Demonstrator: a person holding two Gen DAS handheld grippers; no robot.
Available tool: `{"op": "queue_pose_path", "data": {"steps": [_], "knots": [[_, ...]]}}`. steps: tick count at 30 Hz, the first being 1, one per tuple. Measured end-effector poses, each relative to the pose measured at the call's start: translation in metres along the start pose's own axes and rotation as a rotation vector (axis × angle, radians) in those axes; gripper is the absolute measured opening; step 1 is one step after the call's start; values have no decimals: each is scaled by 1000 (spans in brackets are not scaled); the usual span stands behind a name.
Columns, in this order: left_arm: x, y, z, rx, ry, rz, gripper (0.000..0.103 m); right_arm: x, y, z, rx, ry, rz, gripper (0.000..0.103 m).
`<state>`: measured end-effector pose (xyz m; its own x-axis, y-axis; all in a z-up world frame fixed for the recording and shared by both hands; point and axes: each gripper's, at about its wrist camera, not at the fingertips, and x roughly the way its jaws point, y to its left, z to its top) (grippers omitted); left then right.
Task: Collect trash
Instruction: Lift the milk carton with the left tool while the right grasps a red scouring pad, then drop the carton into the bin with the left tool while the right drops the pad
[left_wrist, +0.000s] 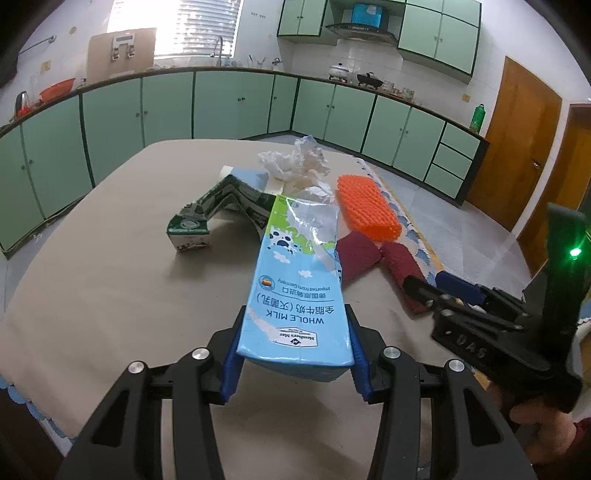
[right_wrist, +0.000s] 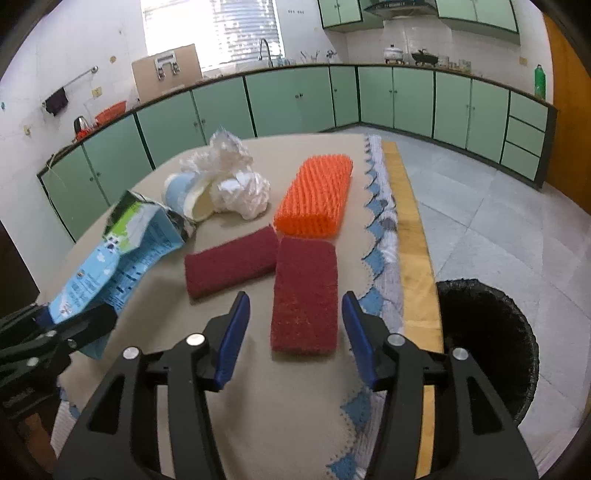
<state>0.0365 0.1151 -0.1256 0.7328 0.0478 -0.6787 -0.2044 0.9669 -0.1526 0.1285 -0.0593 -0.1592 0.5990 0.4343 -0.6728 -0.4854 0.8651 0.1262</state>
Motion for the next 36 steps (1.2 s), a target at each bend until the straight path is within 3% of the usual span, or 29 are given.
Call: {"op": "queue_pose_path", "data": {"steps": [3, 5, 6, 17, 28, 36], "knots": [[1, 1, 0, 1, -1, -4, 48, 14, -3, -4, 12, 36, -20, 54], [2, 1, 0, 2, 1, -6, 48, 15, -1, -5, -24, 28, -42, 41], [3, 0, 1, -1, 2, -8, 48, 15, 0, -5, -33, 30, -38, 39], [-9, -13, 8, 25, -34, -54, 48, -29, -24, 6, 19, -54, -30, 38], [-1, -93, 42, 145, -87, -198, 48, -94, -99, 19, 120, -169, -168, 38], [24, -164, 55, 221, -90, -300, 48, -113, -160, 8, 190, -190, -276, 38]]}}
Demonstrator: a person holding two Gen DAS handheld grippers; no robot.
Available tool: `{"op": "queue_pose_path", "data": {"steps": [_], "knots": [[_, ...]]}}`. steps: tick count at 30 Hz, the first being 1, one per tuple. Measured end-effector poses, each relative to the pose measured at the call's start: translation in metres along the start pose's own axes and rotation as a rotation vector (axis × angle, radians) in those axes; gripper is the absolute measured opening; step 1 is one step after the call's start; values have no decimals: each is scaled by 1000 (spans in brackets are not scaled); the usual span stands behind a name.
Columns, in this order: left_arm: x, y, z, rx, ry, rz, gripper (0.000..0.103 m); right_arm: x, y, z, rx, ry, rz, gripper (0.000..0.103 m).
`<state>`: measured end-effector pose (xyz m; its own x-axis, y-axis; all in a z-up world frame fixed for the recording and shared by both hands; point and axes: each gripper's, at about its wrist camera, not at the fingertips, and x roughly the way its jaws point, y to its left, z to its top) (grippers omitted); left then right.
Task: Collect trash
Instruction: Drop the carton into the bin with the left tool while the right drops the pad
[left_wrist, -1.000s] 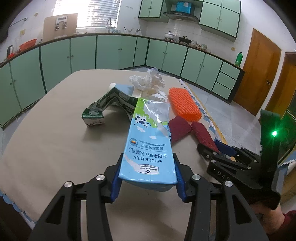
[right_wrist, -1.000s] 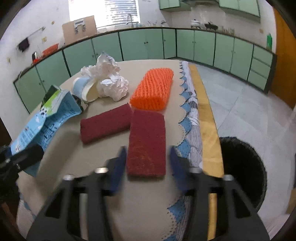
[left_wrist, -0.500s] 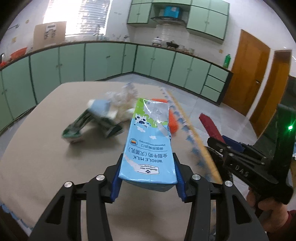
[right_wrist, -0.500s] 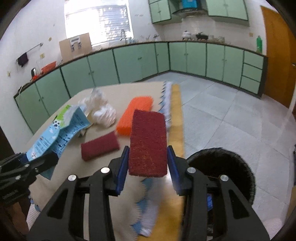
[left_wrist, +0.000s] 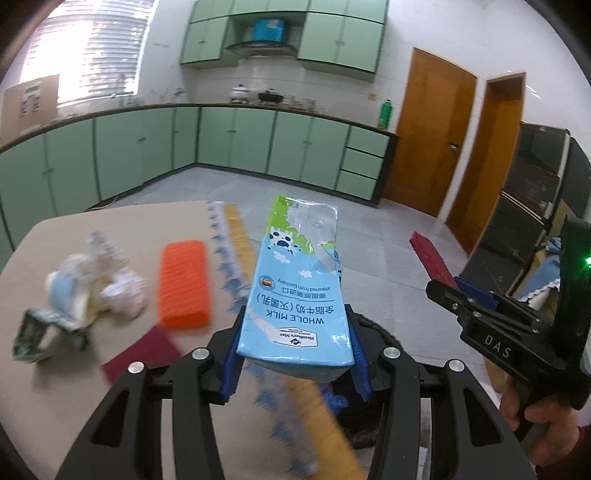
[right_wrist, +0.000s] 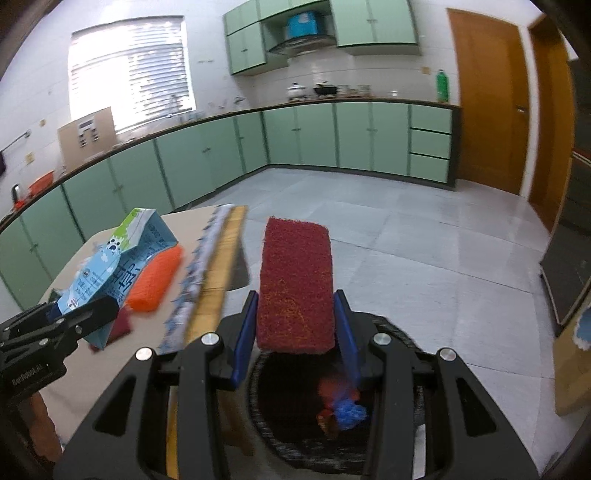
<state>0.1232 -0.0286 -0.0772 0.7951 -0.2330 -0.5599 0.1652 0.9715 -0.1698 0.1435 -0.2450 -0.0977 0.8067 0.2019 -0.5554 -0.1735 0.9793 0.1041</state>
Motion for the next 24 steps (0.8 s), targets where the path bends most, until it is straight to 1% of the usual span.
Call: {"op": "queue_pose_path", "data": {"steps": [7, 14, 17, 19, 20, 21, 23, 24], "knots": [[45, -29, 9, 29, 15, -31, 48, 17, -42, -6, 30, 12, -64, 39], [87, -47, 12, 43, 61, -49, 48, 45, -71, -21, 42, 58, -92, 39], [107, -54, 16, 50, 102, -67, 48, 61, -78, -29, 36, 84, -108, 40], [117, -58, 17, 55, 120, -78, 49, 69, -83, -34, 32, 100, -128, 53], [122, -58, 17, 58, 130, -86, 54, 73, -86, -37, 34, 105, -139, 55], [125, -60, 19, 57, 131, -88, 63, 78, -86, -38, 36, 111, -147, 58], [128, -62, 19, 60, 127, -96, 67, 82, -91, -43, 39, 123, -159, 62], [128, -63, 20, 63, 127, -99, 68, 82, -92, -45, 41, 125, -166, 68]]}}
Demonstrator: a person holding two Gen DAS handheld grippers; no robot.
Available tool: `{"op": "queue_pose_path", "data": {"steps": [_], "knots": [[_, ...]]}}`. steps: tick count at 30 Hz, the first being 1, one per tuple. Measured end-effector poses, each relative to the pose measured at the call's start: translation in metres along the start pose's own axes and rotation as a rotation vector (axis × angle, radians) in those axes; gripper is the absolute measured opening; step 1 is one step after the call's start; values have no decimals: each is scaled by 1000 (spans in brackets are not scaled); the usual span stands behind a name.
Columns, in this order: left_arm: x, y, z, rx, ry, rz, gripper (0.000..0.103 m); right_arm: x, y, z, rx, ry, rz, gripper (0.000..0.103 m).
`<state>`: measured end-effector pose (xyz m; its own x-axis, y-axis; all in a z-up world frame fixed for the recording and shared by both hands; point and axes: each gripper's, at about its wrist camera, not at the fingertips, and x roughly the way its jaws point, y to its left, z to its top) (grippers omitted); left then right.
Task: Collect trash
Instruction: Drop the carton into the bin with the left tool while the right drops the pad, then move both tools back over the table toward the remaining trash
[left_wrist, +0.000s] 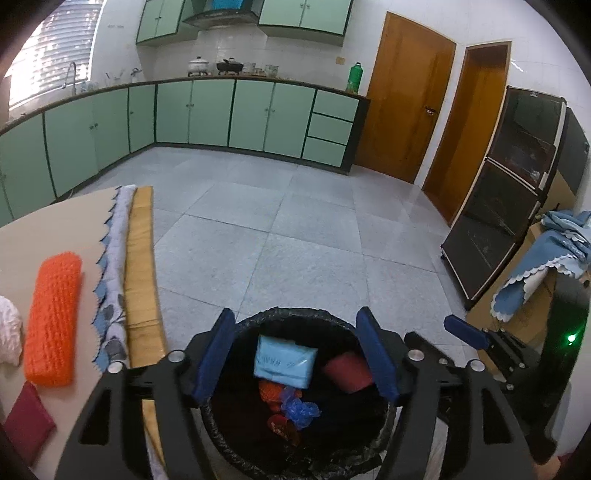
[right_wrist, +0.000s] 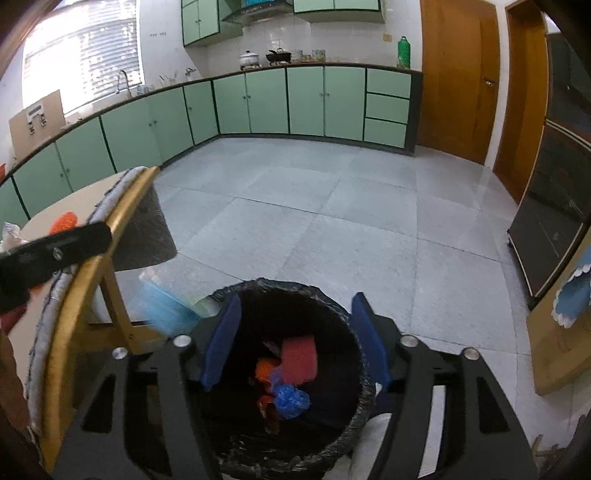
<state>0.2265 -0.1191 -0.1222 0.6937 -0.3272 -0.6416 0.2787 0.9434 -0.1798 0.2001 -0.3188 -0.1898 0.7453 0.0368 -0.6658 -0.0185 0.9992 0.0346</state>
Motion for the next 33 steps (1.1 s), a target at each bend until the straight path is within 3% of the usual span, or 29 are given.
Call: {"op": "queue_pose_path", "data": {"steps": [4, 8, 17, 23, 28, 33], "knots": [[-6, 5, 1, -15, -9, 0, 70, -5, 0, -3, 7, -21, -31, 89], [-27, 15, 4, -35, -59, 26, 75, -17, 7, 5, 25, -51, -38, 96], [-108, 65, 4, -72, -194, 191, 79, -52, 55, 29, 35, -139, 78, 97], [-165, 118, -12, -110, -252, 363, 79, -68, 112, 42, -22, -182, 181, 97], [-201, 163, -28, -146, -270, 484, 79, -74, 163, 44, -69, -193, 259, 97], [-222, 196, -46, -187, -258, 555, 79, -74, 205, 43, -101, -185, 312, 97]]}}
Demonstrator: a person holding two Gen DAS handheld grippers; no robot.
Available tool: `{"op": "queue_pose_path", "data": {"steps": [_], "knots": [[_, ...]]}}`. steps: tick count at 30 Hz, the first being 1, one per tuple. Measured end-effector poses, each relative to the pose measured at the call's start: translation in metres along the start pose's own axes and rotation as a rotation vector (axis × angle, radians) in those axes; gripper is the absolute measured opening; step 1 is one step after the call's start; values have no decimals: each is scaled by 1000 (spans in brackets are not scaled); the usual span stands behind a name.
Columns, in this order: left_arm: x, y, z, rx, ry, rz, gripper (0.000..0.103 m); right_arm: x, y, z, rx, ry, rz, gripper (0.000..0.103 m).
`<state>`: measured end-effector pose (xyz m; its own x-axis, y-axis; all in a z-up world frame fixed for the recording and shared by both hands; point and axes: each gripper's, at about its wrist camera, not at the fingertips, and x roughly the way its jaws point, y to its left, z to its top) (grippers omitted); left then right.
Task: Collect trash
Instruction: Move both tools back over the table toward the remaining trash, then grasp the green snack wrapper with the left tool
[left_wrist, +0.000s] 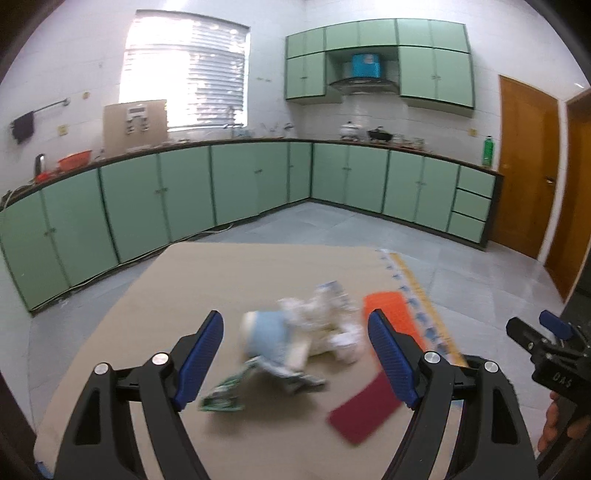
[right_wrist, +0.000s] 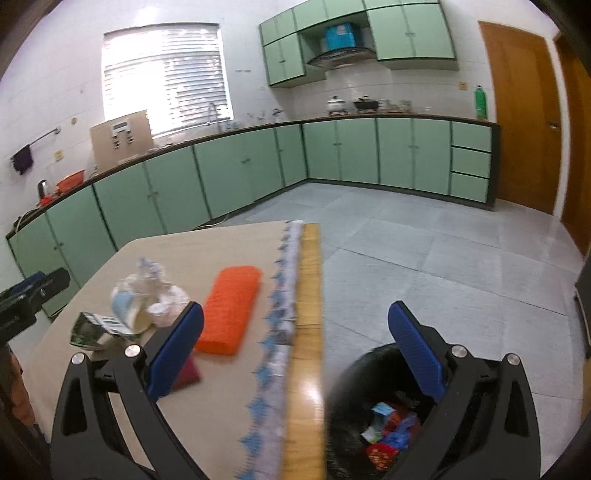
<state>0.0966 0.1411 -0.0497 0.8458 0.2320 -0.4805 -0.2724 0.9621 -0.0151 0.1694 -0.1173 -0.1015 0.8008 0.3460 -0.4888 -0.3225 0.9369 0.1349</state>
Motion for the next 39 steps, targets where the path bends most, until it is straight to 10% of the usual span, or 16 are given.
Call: {"op": "queue_pose_path", "data": {"steps": [28, 39], "knots": [[61, 52, -51, -2, 177, 15, 73, 45, 75, -9, -48, 73, 52, 97], [76, 50, -54, -31, 215, -21, 36, 55, 81, -8, -61, 86, 65, 97]]}}
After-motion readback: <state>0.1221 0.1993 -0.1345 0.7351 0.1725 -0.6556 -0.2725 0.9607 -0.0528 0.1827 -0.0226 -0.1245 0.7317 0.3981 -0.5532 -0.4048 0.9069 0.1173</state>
